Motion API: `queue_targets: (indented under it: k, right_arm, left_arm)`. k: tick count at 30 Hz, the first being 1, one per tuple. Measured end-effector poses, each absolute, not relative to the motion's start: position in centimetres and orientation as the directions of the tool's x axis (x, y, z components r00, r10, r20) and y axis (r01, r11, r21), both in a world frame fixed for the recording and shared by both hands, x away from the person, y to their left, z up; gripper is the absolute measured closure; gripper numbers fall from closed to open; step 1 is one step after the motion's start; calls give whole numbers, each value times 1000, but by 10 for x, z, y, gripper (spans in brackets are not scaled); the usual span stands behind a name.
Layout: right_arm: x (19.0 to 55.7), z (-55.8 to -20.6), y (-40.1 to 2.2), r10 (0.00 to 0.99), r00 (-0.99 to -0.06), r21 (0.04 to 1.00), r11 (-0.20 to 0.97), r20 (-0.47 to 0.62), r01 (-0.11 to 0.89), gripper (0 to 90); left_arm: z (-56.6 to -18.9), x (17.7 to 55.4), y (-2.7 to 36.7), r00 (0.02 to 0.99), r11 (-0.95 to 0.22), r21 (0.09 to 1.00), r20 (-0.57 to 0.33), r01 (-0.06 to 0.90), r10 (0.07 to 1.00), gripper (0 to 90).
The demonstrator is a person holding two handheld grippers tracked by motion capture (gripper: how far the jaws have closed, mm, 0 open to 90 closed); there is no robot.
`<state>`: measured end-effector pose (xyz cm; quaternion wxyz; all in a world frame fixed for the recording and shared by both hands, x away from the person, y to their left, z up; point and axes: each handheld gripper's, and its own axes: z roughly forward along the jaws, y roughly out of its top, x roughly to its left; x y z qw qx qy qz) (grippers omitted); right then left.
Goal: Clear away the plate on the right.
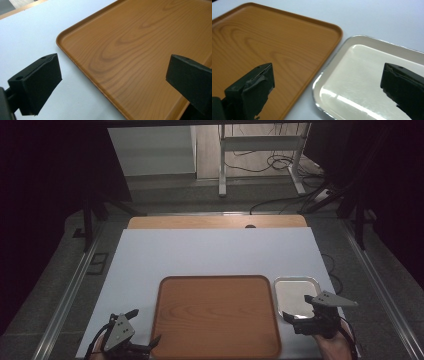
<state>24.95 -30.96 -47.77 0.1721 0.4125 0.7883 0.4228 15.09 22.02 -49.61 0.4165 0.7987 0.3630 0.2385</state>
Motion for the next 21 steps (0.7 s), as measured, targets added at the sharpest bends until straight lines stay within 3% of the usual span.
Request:
queue_targets:
  k: [21]
  right_arm:
    - [272,-482,-331,871,-486,792,251,66,556,0]
  left_arm:
    - [-496,151,218,635,-424,824,103,377,765,0]
